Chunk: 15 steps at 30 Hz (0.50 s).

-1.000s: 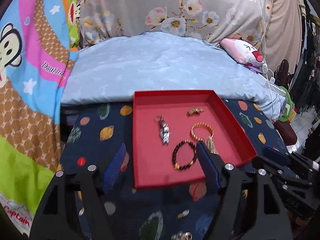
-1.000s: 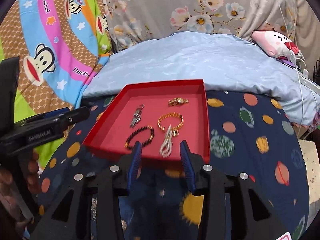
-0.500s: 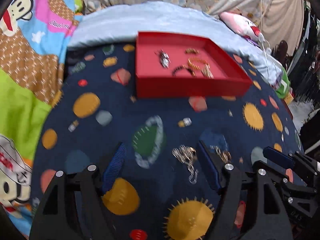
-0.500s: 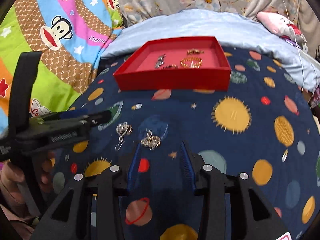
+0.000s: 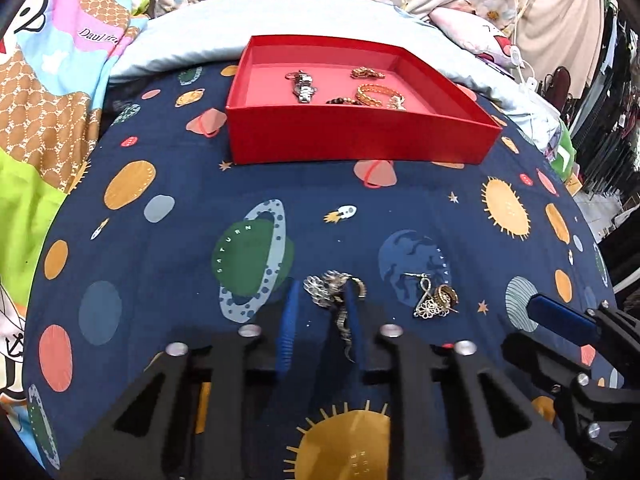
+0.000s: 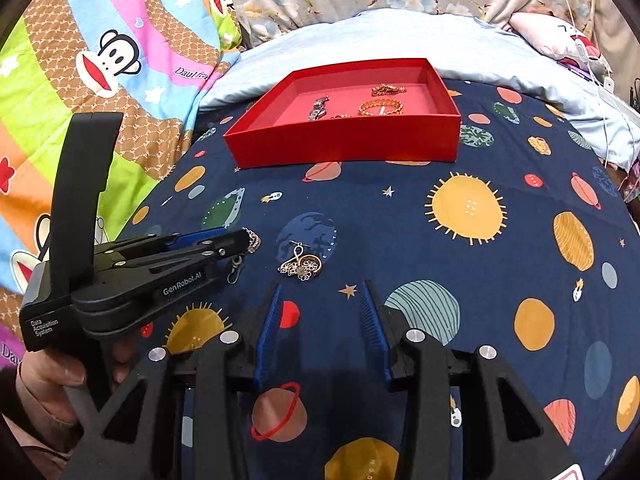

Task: Organize jewelry
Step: 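Move left gripper to the silver chain earring and close on it, then grasp the silver flower earring with right gripper while left gripper holds the chain earring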

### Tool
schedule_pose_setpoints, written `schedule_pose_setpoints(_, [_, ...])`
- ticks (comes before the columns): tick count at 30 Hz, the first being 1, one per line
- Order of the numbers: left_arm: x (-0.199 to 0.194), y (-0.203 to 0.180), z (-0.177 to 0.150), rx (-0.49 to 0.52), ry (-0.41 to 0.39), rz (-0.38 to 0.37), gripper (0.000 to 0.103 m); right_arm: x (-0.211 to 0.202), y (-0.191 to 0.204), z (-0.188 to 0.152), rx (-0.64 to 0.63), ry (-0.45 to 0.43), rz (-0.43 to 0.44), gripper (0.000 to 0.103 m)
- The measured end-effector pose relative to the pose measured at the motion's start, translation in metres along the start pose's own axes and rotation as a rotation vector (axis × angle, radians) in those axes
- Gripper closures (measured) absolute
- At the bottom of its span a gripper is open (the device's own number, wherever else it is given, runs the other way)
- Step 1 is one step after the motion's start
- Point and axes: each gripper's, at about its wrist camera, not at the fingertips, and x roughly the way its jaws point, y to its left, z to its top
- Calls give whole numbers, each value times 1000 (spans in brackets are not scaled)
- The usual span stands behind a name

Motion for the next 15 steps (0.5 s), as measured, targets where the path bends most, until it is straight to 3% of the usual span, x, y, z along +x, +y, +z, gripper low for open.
schedule_pose_setpoints(5, [-10, 1, -2, -15, -10, -42, 99, 3, 5, -1, -5, 11, 25, 64])
schedule_pose_setpoints(15, [-46, 12, -7, -49, -46, -90, 102, 23, 25, -3, -22, 50, 103, 66])
